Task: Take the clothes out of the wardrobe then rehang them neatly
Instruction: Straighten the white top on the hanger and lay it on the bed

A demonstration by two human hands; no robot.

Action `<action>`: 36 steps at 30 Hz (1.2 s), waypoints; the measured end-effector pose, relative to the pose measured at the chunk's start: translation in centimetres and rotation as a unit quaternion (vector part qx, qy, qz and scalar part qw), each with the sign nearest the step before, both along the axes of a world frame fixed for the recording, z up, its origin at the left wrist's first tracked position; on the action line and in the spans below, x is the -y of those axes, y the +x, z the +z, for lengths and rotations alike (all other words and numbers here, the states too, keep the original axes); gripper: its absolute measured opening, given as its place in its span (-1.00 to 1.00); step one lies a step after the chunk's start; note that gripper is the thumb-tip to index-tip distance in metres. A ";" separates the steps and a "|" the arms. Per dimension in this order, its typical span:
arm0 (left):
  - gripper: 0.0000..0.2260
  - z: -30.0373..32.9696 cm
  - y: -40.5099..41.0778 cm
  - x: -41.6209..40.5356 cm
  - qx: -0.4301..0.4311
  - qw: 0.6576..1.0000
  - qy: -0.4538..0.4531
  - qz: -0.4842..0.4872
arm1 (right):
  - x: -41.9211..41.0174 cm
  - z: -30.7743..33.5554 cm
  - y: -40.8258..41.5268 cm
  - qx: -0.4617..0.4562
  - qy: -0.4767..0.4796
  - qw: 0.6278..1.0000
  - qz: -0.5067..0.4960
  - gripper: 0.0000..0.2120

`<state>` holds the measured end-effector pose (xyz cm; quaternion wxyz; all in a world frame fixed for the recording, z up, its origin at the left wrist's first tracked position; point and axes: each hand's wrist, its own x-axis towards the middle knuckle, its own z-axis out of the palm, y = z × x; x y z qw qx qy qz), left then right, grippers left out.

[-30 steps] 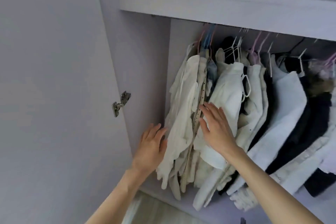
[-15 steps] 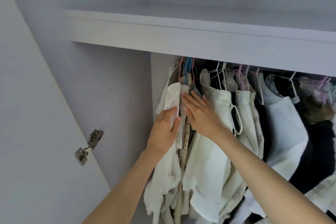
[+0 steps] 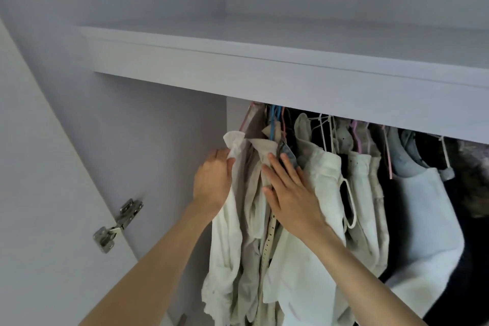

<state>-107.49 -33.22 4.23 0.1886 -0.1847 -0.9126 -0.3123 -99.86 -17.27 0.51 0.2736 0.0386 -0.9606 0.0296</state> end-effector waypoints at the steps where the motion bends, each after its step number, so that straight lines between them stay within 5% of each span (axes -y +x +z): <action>1: -0.75 0.2 -0.4 -0.5 -0.001 1.000 -0.017 0.014 | -0.1 -0.1 0.0 0.000 0.004 1.000 0.000 -0.52; 5: -0.71 0.4 -1.5 -1.4 -0.006 0.998 -0.047 0.052 | -0.5 -0.3 0.0 -0.006 0.009 1.000 0.003 -0.54; 13: -0.76 1.5 -2.0 1.1 -0.071 0.994 0.084 0.029 | -0.5 -0.6 -0.4 -0.012 -0.014 1.000 0.025 -0.55; 22: -0.82 -0.6 2.5 6.1 -0.062 0.993 0.098 0.036 | 4.9 3.1 -1.1 -0.085 -0.219 0.967 0.095 -0.64; 24: -0.80 -1.5 4.5 7.2 -0.060 0.994 0.088 0.032 | 7.6 5.3 -1.1 0.014 -0.356 0.923 0.143 -0.61; 26: -0.78 -2.9 6.7 8.5 -0.058 0.995 0.076 0.033 | 10.3 6.5 -1.7 0.125 -0.497 0.841 0.171 -0.56; 31: -0.82 -6.1 9.8 11.6 -0.017 0.997 0.068 0.039 | 14.8 5.6 -2.6 0.202 -0.733 0.641 0.108 -0.88; 36: -0.58 -7.6 13.5 13.9 0.077 0.997 -0.026 -0.007 | 15.0 2.1 -0.4 0.269 -0.744 0.607 0.067 -0.92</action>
